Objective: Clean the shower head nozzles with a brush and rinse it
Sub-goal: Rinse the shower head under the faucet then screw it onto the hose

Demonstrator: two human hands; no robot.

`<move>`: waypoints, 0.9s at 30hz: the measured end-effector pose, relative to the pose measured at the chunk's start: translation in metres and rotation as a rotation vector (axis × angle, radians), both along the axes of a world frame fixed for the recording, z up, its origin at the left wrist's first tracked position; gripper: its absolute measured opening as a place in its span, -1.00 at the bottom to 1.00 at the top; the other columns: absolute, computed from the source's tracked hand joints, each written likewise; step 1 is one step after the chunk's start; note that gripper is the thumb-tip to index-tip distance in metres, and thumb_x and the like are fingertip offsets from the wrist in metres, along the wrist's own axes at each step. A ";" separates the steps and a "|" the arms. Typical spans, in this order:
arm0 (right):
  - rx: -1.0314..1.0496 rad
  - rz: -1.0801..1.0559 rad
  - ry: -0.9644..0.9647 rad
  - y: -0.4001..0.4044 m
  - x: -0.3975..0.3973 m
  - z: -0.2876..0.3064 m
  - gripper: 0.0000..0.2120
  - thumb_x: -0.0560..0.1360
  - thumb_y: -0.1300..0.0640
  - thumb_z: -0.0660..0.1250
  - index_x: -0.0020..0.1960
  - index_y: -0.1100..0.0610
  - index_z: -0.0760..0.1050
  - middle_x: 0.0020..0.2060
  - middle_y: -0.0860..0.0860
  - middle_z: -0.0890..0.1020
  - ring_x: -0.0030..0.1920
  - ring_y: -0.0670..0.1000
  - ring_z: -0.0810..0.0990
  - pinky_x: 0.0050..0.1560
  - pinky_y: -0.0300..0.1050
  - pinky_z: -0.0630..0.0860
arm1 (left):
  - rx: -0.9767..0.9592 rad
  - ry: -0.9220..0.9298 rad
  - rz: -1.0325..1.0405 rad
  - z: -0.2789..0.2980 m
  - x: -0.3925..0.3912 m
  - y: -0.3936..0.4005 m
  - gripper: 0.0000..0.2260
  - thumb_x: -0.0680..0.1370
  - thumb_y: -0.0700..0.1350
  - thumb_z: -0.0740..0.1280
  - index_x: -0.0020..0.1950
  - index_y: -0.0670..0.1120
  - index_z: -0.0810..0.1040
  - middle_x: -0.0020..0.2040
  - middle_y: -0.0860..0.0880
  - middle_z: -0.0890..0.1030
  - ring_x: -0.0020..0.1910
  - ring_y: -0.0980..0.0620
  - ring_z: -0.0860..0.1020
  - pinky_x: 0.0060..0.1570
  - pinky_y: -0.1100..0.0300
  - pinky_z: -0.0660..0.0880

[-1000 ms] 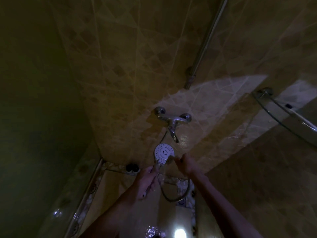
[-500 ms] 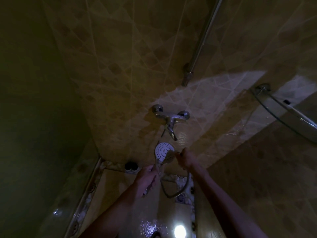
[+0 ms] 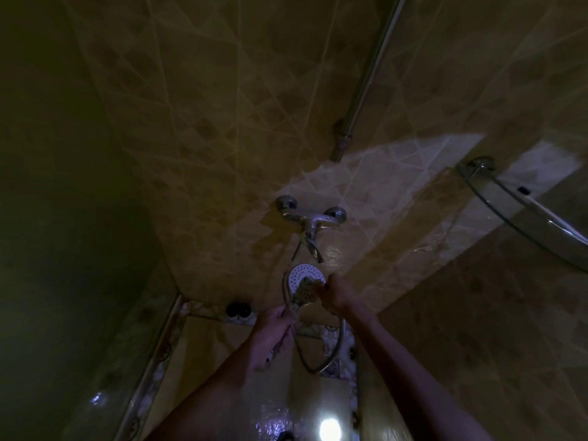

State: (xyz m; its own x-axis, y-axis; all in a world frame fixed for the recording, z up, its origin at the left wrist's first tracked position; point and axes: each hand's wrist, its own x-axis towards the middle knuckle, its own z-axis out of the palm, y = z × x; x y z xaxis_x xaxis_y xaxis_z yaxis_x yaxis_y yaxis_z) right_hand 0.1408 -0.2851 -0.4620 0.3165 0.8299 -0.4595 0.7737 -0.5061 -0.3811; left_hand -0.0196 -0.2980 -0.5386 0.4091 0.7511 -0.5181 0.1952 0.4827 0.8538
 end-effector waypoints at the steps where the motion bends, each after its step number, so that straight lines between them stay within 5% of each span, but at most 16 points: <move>1: 0.009 -0.022 0.007 0.002 0.002 0.001 -0.72 0.59 0.11 0.21 -0.25 0.22 0.42 -0.21 0.25 0.56 -0.16 0.14 0.60 -0.23 -0.14 0.36 | -0.006 0.002 0.003 0.000 0.000 0.000 -0.76 0.64 -0.14 0.20 -0.21 -0.17 0.47 -0.59 -0.02 0.41 -0.69 0.06 0.32 -0.64 0.29 0.19; 5: 0.018 -0.084 0.027 -0.003 0.011 0.001 -0.77 0.60 0.06 0.21 -0.12 0.21 0.39 -0.16 0.23 0.55 -0.18 0.07 0.53 -0.21 -0.09 0.39 | 0.002 0.001 0.003 0.001 -0.002 0.000 -0.75 0.64 -0.09 0.20 -0.15 -0.19 0.50 -0.58 -0.01 0.41 -0.67 0.06 0.32 -0.64 0.28 0.20; 10: -0.059 -0.049 -0.032 -0.018 0.012 -0.017 -0.59 0.60 -0.01 0.17 0.03 0.35 0.53 -0.03 0.27 0.65 -0.02 0.19 0.65 -0.22 -0.17 0.35 | 0.002 -0.025 0.002 0.002 -0.003 0.001 -0.77 0.65 -0.09 0.20 -0.09 -0.22 0.48 -0.58 -0.02 0.39 -0.69 0.09 0.31 -0.65 0.30 0.20; 18: -0.032 -0.022 -0.042 -0.003 -0.001 -0.019 -0.61 0.60 0.01 0.18 -0.04 0.33 0.57 -0.18 0.26 0.60 -0.02 0.23 0.65 -0.24 -0.17 0.33 | -0.043 -0.021 -0.012 -0.007 -0.004 0.005 -0.77 0.65 -0.08 0.18 -0.12 -0.17 0.47 -0.60 -0.04 0.38 -0.71 0.06 0.30 -0.65 0.31 0.17; 23: -0.016 -0.080 -0.017 -0.001 0.008 -0.007 -0.60 0.61 0.02 0.18 0.00 0.38 0.55 -0.07 0.29 0.64 -0.06 0.22 0.64 -0.20 -0.12 0.41 | -0.050 -0.017 0.012 -0.014 -0.007 0.009 -0.79 0.64 -0.08 0.20 -0.09 -0.16 0.52 -0.59 -0.01 0.42 -0.70 0.07 0.32 -0.68 0.35 0.21; 27: -0.060 -0.044 -0.067 -0.013 0.006 -0.013 -0.60 0.62 -0.02 0.17 0.07 0.34 0.51 0.02 0.28 0.62 0.00 0.16 0.60 -0.19 -0.16 0.29 | -0.035 -0.047 0.042 -0.015 -0.007 0.012 -0.71 0.61 0.03 0.26 -0.20 -0.14 0.51 -0.62 -0.01 0.41 -0.73 0.08 0.32 -0.70 0.37 0.20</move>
